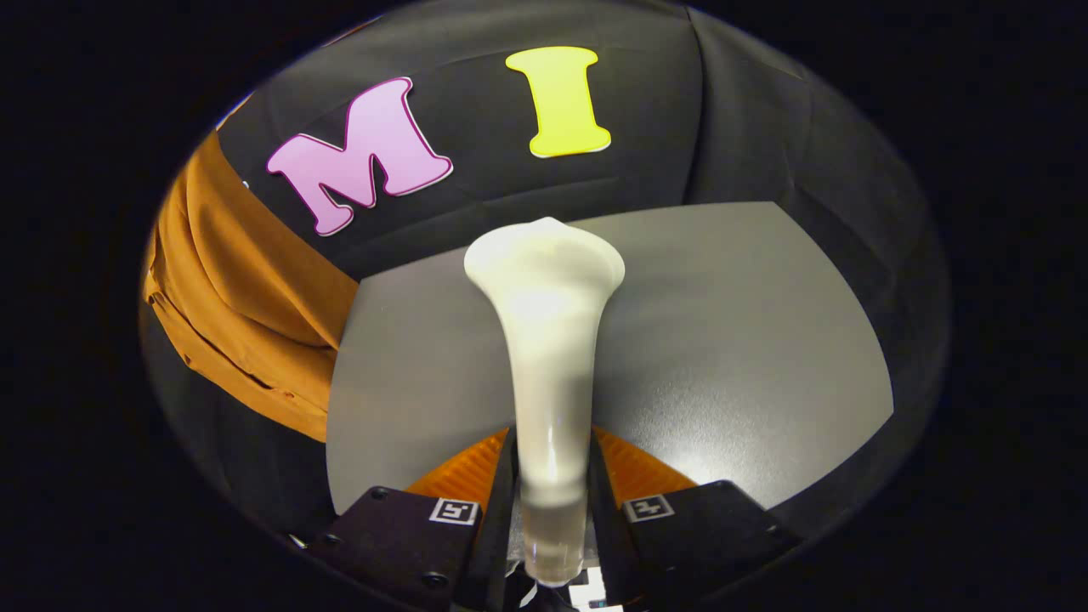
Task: Iron the clothes twice with a garment steamer, once on the left side and once on the right side.
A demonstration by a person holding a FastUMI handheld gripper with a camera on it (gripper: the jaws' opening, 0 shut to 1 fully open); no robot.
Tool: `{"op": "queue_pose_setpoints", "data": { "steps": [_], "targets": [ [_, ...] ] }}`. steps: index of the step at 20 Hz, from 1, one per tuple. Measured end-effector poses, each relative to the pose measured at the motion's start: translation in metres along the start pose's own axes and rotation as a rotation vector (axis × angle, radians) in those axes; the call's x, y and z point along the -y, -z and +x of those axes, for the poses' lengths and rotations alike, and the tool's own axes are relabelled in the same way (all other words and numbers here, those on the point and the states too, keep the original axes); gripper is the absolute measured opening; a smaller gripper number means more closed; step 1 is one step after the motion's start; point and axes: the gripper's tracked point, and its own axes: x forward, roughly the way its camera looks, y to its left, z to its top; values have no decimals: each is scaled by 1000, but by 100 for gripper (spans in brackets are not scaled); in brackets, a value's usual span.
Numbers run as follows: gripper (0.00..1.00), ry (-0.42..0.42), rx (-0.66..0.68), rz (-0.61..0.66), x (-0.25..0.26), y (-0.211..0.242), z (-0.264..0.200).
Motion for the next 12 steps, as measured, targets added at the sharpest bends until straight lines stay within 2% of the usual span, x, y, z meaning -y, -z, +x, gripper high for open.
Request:
{"op": "queue_pose_setpoints", "data": {
  "steps": [3,7,12],
  "targets": [
    [27,-27,39,23,2,-10,-26],
    [27,-19,113,20,4,-13,-42],
    [27,-17,235,2,-7,-23,-87]
  ]
}}
